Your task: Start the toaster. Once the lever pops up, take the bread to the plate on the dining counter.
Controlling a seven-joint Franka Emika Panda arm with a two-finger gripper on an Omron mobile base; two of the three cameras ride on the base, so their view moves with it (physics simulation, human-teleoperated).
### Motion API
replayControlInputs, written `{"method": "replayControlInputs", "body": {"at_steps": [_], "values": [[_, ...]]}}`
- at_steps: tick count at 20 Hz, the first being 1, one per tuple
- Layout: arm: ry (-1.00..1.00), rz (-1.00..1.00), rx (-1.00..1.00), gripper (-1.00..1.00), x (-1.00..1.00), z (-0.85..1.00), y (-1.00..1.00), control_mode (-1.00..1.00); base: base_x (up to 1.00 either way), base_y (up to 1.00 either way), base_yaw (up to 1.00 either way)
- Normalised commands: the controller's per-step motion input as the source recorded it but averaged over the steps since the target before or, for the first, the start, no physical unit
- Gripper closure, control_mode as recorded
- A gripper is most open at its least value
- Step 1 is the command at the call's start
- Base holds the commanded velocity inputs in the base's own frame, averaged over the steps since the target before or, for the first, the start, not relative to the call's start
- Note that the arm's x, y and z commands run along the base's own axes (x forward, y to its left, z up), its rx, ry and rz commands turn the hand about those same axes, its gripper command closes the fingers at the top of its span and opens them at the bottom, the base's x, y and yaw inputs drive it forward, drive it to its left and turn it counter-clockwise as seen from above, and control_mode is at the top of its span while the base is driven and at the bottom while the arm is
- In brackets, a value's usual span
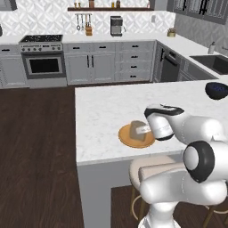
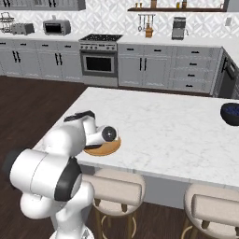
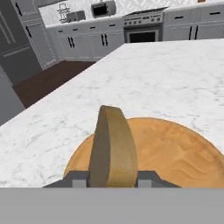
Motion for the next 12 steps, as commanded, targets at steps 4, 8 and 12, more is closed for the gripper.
{"method": "replayControlInputs", "body": {"at_steps": [4, 8, 12], "values": [[-0.09, -0.03, -0.05, -1.00, -0.06, 0.02, -0.33, -1.00, 0.00, 0.00, 0.00], [-0.01, -0.09, -0.06, -1.00, 0.03, 0.14, -0.48, -1.00, 0.00, 0.00, 0.00], [0.00, -0.09, -0.05, -1.00, 0.08, 0.11, -0.53, -1.00, 0.00, 0.00, 0.00]]}}
